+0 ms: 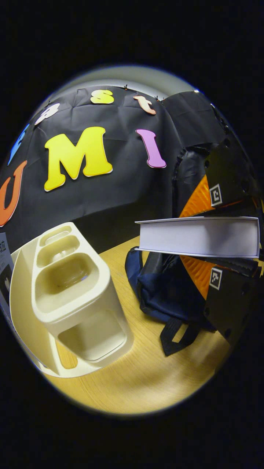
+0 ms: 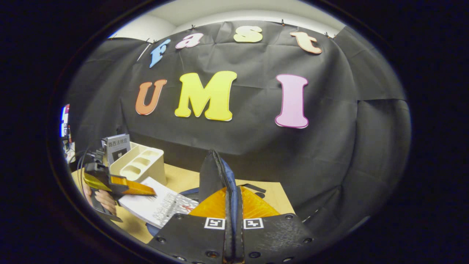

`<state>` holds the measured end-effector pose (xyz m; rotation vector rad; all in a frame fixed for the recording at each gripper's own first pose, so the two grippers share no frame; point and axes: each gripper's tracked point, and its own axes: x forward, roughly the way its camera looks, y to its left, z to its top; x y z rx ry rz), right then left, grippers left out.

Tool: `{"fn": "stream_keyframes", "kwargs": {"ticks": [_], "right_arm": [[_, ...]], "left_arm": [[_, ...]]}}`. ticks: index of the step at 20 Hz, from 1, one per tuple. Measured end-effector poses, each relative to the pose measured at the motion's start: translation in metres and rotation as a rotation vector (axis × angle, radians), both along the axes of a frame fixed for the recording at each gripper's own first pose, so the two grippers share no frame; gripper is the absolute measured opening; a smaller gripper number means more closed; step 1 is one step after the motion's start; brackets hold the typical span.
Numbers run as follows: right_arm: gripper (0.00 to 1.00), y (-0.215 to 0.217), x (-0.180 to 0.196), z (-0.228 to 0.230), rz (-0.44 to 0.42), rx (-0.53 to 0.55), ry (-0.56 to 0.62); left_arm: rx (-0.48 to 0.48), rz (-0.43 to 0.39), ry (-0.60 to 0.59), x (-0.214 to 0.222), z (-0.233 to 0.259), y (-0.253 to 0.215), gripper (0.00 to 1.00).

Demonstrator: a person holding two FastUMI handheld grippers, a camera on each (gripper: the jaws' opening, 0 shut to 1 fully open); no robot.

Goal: Open the schoolbag, grab two books from the bookshelf and put them into the schoolbag.

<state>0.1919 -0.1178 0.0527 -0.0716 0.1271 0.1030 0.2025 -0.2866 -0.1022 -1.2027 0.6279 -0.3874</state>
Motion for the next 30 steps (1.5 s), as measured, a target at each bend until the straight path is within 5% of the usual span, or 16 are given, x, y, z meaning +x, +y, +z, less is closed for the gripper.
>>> {"fn": "stream_keyframes", "kwargs": {"ticks": [4, 8, 17, 22, 30], "right_arm": [[0.03, 0.006, -0.001, -0.003, 0.018, 0.006, 0.011], [0.04, 0.011, -0.004, 0.000, 0.039, 0.022, -0.006], [0.02, 0.025, -0.001, -0.021, 0.069, 0.053, 0.014], [0.04, 0.017, 0.003, -0.034, 0.036, 0.053, 0.047], [0.04, -0.007, -0.006, -0.047, -0.024, 0.041, 0.066]], "left_arm": [[0.000, -0.045, 0.009, -0.001, -0.021, -0.036, 0.47], [0.114, -0.018, -0.083, -0.006, -0.045, -0.071, 0.47], [0.110, 0.026, -0.113, 0.005, -0.069, -0.111, 0.50], [0.135, -0.023, -0.103, -0.002, -0.071, -0.115, 0.58], [0.398, -0.168, -0.100, -0.015, -0.082, -0.102, 0.82]]}}
